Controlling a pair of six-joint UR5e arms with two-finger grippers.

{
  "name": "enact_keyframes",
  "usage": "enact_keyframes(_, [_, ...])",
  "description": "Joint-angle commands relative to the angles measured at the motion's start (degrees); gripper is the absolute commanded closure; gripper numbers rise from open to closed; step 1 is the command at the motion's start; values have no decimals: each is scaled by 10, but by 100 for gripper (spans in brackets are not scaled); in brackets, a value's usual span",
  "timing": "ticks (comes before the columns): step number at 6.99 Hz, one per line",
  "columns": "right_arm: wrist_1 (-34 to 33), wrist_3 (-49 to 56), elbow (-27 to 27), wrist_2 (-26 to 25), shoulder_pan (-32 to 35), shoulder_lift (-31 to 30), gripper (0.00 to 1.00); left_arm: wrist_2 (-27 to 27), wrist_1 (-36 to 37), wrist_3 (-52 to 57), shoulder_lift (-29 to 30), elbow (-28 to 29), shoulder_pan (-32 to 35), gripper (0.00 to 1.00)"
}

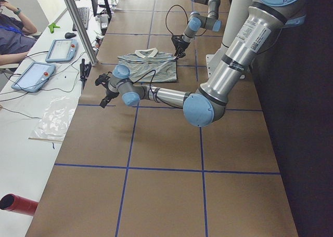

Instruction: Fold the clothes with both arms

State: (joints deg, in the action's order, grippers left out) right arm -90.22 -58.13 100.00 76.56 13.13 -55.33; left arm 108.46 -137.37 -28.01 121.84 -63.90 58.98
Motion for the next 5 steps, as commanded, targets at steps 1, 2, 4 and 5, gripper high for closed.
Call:
enact_keyframes(1, [0, 7, -1, -1, 1, 6, 100, 0, -1, 0, 0, 0, 0, 0])
enact_keyframes(2, [0, 6, -1, -4, 1, 5, 100, 0, 0, 1, 0, 0, 0, 0])
enact_keyframes(4, [1, 7, 6, -5, 7, 16, 100, 0, -1, 0, 0, 0, 0, 0])
enact_keyframes(5, [1, 8, 8, -4, 21, 24, 100, 0, -1, 0, 0, 0, 0, 0])
